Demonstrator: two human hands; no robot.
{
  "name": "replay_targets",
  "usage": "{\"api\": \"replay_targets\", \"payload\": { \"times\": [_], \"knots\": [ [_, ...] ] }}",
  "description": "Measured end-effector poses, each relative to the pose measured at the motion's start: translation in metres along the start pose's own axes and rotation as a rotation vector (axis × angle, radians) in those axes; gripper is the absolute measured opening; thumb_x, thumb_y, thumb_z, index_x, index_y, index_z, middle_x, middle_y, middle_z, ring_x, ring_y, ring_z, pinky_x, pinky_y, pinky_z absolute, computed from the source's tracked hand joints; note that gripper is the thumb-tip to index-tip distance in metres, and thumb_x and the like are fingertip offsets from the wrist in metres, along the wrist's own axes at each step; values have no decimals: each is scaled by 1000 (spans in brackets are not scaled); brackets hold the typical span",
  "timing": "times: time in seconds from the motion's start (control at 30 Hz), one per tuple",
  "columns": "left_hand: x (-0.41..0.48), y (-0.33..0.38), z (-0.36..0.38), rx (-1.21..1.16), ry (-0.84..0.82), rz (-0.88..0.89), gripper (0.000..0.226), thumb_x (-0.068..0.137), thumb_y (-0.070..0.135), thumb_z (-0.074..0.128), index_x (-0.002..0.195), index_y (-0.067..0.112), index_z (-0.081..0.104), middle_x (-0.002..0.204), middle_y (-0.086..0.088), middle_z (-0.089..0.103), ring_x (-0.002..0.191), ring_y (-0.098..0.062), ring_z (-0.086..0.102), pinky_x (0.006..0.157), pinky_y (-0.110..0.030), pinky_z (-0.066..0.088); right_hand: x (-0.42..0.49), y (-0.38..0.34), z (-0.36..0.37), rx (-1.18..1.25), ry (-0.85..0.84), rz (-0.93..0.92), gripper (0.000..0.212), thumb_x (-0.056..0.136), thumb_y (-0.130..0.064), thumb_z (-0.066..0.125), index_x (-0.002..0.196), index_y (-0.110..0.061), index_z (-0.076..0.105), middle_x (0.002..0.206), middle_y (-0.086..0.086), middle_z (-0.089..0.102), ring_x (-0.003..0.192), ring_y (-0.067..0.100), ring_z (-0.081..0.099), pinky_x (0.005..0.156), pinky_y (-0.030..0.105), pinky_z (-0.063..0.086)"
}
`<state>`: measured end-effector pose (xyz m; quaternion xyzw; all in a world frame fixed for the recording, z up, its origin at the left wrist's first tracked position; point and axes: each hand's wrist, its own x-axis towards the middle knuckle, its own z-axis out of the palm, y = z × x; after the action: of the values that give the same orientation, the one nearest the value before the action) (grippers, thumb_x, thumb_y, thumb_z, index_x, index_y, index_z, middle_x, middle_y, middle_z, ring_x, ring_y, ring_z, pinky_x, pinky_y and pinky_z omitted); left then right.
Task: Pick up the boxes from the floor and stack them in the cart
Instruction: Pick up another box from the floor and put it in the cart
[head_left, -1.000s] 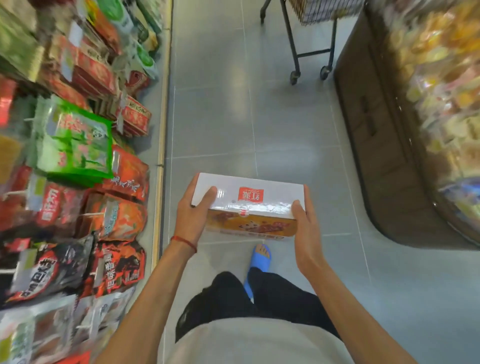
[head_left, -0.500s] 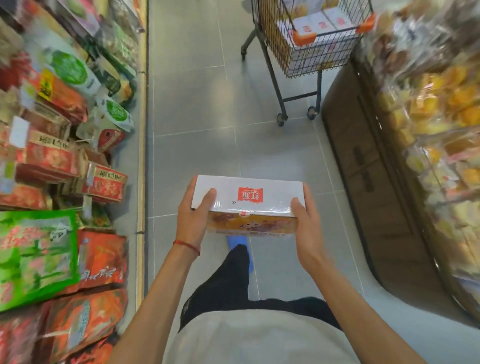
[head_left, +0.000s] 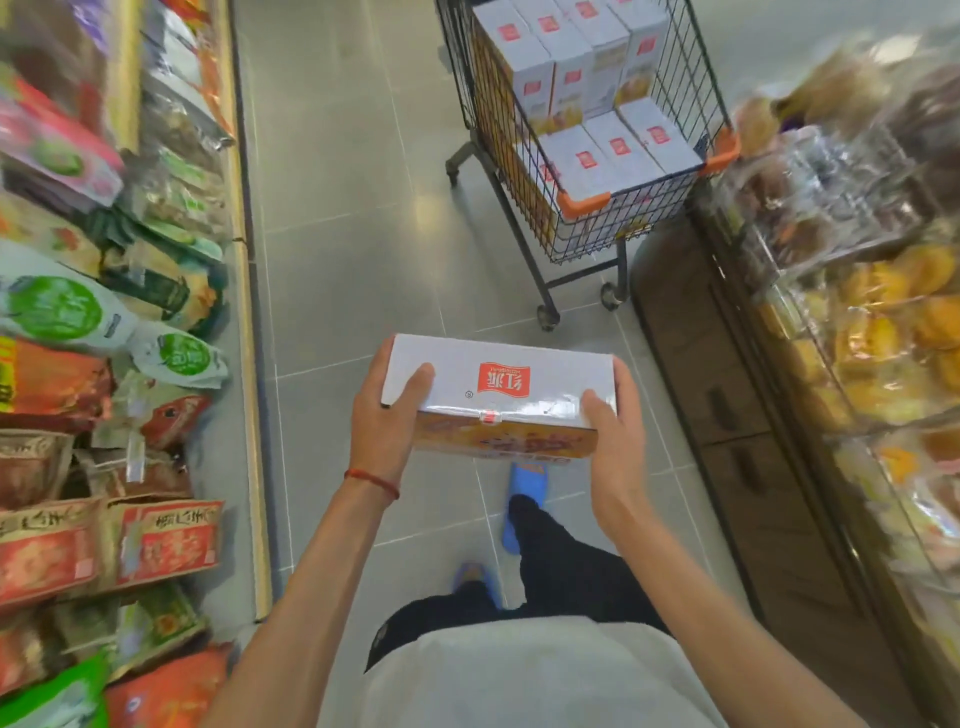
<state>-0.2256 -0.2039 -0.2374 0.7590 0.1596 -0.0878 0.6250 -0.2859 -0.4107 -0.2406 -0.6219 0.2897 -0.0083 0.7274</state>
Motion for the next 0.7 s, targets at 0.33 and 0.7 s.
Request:
{"api": "replay_targets", "payload": {
  "times": [0.33, 0.7],
  "knots": [
    [180, 93, 67, 39, -53, 25, 48, 94, 49, 62, 137, 31, 54, 127, 4, 66, 113, -14, 66, 97, -44, 57, 176, -83, 39, 29, 121, -39, 47, 107, -13, 47, 151, -27, 41, 132, -8, 60, 104, -4, 68, 79, 18, 59],
    [386, 186, 130, 91, -324, 169, 47, 96, 24, 67, 140, 28, 54, 124, 20, 64, 112, 8, 60, 99, -16, 49, 325, -143, 98, 142, 438, -77, 55, 95, -32, 61, 148, -30, 46, 137, -6, 62, 125, 14, 61, 104, 39, 54]
  ]
}}
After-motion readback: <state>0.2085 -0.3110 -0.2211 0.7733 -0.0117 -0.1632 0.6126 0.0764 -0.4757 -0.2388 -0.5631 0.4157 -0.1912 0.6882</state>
